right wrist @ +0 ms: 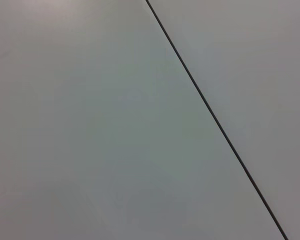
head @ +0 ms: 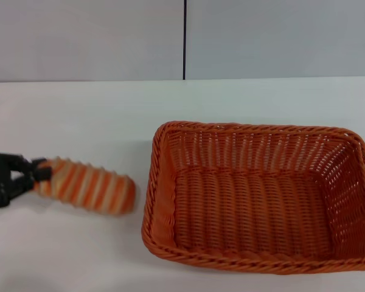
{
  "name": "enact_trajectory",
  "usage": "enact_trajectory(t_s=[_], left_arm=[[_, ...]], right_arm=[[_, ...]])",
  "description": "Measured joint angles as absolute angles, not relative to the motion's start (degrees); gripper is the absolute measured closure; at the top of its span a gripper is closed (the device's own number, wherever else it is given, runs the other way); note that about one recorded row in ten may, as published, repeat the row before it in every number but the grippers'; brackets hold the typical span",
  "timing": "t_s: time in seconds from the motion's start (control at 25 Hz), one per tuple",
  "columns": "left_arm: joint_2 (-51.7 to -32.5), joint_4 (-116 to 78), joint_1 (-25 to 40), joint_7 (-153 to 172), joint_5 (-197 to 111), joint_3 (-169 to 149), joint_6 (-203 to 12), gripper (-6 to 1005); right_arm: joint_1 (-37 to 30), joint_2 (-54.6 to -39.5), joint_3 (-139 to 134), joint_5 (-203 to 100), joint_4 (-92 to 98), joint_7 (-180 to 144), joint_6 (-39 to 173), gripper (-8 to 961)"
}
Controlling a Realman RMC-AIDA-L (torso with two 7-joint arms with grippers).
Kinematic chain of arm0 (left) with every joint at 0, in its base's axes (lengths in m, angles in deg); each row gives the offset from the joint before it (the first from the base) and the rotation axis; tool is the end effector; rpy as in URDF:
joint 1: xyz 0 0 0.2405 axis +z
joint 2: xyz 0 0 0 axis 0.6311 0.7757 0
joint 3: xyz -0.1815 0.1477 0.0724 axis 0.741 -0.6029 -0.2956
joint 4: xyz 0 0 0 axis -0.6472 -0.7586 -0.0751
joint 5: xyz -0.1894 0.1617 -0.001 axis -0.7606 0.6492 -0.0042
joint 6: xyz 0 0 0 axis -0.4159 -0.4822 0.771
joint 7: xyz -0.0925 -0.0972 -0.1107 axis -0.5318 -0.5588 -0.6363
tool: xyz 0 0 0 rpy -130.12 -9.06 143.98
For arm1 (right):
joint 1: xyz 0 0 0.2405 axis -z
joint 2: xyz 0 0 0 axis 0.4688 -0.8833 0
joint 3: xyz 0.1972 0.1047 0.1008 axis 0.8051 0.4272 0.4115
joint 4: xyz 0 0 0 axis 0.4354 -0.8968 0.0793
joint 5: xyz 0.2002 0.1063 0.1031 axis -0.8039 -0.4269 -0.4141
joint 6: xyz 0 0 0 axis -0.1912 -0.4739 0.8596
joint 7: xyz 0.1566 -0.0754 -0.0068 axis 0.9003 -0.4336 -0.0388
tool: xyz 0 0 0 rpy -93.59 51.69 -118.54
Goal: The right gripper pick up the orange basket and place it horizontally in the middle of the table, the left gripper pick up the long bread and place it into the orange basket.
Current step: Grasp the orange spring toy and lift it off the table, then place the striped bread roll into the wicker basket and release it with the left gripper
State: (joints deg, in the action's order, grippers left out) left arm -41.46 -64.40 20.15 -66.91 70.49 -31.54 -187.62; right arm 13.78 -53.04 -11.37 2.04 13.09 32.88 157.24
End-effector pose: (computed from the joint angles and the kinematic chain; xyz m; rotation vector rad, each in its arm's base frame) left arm -0.3549 0.2981 0.0657 -2.6329 -0.7113 -0.4783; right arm 0.3646 0.2829 0.0823 -1.4355 0.5847 1.3281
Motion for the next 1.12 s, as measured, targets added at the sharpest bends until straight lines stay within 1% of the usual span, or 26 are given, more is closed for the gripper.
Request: enact_trajectory(t_s=[0.08,0.12,0.24,0.32,0.36,0.56,0.72,0.84,1.12], left_arm=[[-41.46,-65.16,19.95,-66.73,70.48,-29.14,-186.97,843],[-41.88,-66.05,19.61,-66.61,70.01,-25.3,-186.17,846],[-42.32,-66.26,19.35,-66.12,68.69,-22.32,-185.94,853],[-43.16,-65.91,19.41,-65.12,63.04,-19.6,-185.86,855],[-43.16,-65.91,19.41,-65.12,63.04,-19.6,-185.86,856],[-44.71,-65.81,20.15,-65.84,52.6,-19.6,-188.73,860],[-45.12,-63.79,18.98,-67.73,49.81,-21.56,-196.91,862],[-45.19,-60.67,18.17,-67.24,49.38,-25.06,-198.41,862],[-45.46,-45.72,14.05,-58.82,47.48,-35.68,-195.72,865]], right_arm=[[13.79,-53.04,-11.43,2.05,12.87,32.88,157.35,409],[13.8,-53.05,-11.47,2.13,12.23,32.63,157.38,409],[13.81,-53.05,-11.46,2.23,11.82,32.29,157.22,409],[13.81,-53.04,-11.5,2.4,11.72,32.2,157.13,409],[13.81,-53.04,-11.5,2.4,11.72,32.2,157.13,409],[13.8,-53.04,-11.8,2.47,11.51,32.17,157.5,409],[13.8,-53.04,-11.92,2.51,10.48,32.15,157.64,409],[13.78,-53.04,-11.99,2.56,10.24,32.15,157.85,409],[12.64,-53.1,-12.21,2.76,8.9,32.1,158.2,409]])
